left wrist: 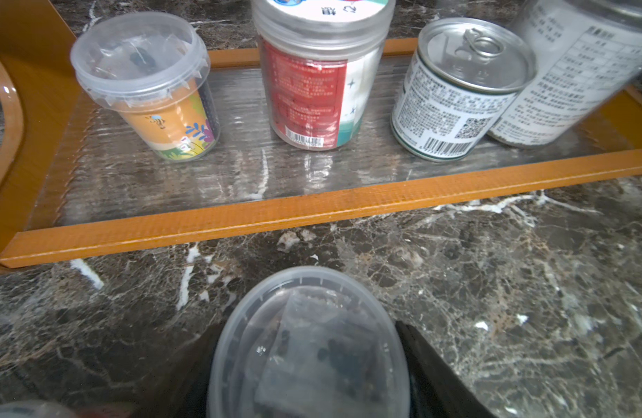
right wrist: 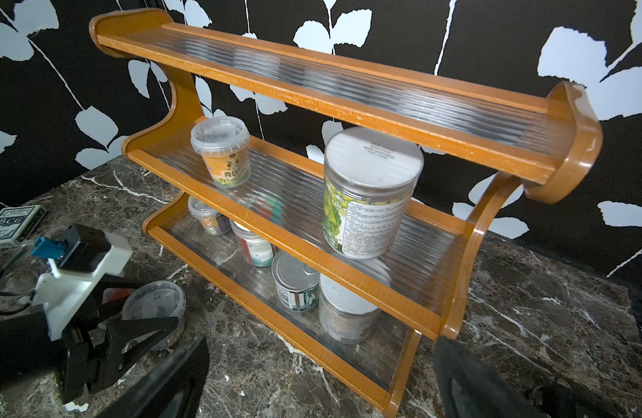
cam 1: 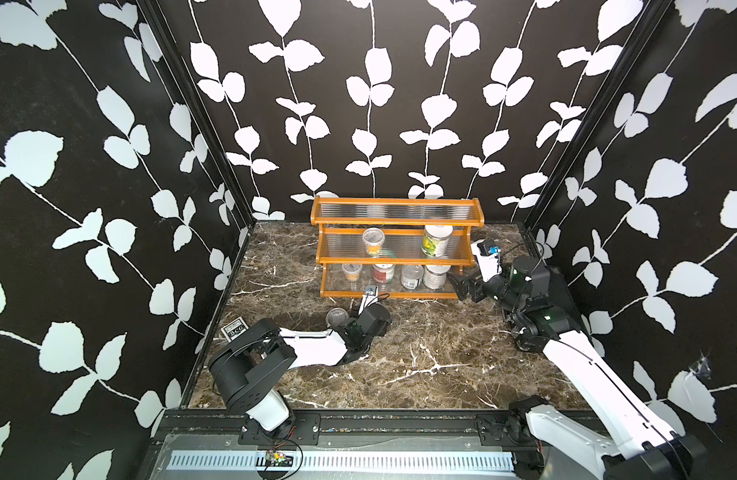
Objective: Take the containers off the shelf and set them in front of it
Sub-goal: Place the container at the center of the board.
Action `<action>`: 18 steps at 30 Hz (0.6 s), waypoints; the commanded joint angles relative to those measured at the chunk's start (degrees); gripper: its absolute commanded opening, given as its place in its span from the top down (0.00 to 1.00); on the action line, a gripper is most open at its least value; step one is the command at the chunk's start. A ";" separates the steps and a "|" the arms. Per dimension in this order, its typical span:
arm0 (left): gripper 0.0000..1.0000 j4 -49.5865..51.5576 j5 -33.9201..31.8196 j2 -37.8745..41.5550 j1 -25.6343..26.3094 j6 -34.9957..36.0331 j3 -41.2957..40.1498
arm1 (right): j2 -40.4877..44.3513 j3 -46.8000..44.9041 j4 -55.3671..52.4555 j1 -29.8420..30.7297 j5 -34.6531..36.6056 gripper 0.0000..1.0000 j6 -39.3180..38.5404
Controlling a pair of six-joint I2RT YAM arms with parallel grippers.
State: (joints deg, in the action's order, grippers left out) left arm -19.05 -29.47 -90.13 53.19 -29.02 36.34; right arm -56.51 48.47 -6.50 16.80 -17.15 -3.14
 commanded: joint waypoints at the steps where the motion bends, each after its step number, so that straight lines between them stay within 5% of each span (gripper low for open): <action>1: 0.37 0.01 3.43 1.11 -0.10 -0.64 -1.79 | 0.02 -1.88 2.56 -0.27 0.16 0.00 0.33; 18: 0.23 1.13 5.92 2.38 0.07 -0.11 -3.30 | 0.52 -2.64 2.81 -0.63 0.35 0.00 0.24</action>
State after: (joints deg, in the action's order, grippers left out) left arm -20.60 -25.23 -89.14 53.21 -29.17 34.26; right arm -56.51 47.07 -6.17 16.69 -17.06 -3.16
